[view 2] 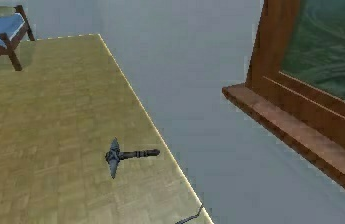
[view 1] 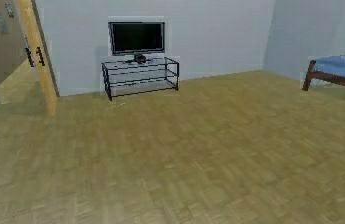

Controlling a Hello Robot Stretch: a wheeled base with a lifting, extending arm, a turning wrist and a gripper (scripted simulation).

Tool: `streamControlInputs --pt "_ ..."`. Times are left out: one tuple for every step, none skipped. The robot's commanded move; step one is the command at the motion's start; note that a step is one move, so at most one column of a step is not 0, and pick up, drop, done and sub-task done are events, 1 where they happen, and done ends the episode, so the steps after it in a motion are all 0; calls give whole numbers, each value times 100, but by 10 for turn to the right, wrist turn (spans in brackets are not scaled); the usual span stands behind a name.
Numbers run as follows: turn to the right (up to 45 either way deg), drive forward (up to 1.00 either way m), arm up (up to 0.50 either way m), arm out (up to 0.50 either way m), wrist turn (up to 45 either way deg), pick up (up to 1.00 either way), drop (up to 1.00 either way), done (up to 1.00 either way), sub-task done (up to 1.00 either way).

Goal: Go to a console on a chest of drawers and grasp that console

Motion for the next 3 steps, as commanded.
streamControlInputs --pt "-450 0 0 0 0 0 0 0 0" --pt "-450 0 0 0 0 0 0 0 0" --pt "-450 0 0 0 0 0 0 0 0"
